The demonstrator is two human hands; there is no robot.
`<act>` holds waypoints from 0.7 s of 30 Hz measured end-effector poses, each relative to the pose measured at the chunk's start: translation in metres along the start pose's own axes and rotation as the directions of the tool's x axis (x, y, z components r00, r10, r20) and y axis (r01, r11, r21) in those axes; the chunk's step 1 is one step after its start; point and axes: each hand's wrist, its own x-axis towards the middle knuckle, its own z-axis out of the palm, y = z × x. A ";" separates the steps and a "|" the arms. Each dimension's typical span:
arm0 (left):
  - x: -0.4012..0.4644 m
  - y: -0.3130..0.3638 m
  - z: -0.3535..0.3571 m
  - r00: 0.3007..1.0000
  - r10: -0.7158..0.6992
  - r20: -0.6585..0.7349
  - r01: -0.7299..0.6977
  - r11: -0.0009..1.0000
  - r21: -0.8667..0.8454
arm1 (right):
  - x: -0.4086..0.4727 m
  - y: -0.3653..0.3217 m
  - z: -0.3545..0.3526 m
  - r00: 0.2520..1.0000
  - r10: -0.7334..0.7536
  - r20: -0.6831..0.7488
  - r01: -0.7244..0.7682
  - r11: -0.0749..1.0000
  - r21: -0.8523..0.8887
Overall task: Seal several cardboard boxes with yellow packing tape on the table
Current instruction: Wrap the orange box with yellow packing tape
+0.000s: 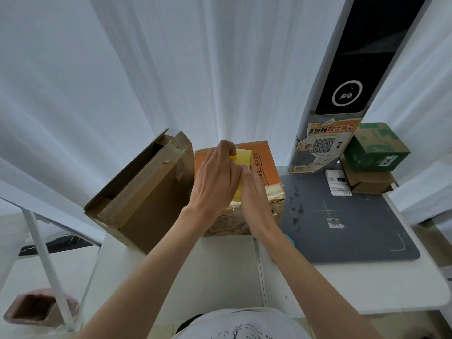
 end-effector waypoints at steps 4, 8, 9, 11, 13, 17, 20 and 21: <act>-0.007 -0.004 0.003 0.999 0.024 -0.022 -0.024 1.000 -0.017 | -0.002 0.004 0.006 1.000 0.027 -0.014 -0.027 0.999 0.026; -0.013 -0.010 0.004 0.999 0.014 -0.045 -0.016 0.999 -0.029 | -0.003 0.009 0.012 0.997 0.068 -0.026 -0.067 0.997 0.042; -0.015 -0.011 0.004 0.999 0.008 -0.050 -0.010 0.999 -0.032 | -0.004 0.011 0.013 0.997 0.068 -0.029 -0.067 0.997 0.044; -0.017 -0.013 0.005 0.998 -0.001 -0.062 -0.001 1.000 -0.030 | -0.004 0.015 0.015 0.997 0.073 -0.032 -0.072 0.996 0.046; -0.018 -0.015 0.006 0.997 0.001 -0.078 -0.003 1.000 -0.022 | -0.004 0.018 0.017 0.996 0.084 -0.037 -0.082 0.995 0.051; -0.022 -0.020 0.009 0.994 0.009 -0.107 -0.013 0.999 -0.038 | -0.007 0.017 0.018 0.996 0.078 -0.044 -0.075 0.995 0.060; -0.023 -0.021 0.011 0.994 0.019 -0.106 -0.023 0.999 -0.041 | -0.008 0.014 0.018 0.996 0.084 -0.034 -0.081 0.994 0.068; -0.022 -0.020 0.011 0.994 0.024 -0.104 -0.028 0.999 -0.038 | -0.007 0.014 0.017 0.996 0.083 -0.033 -0.080 0.994 0.070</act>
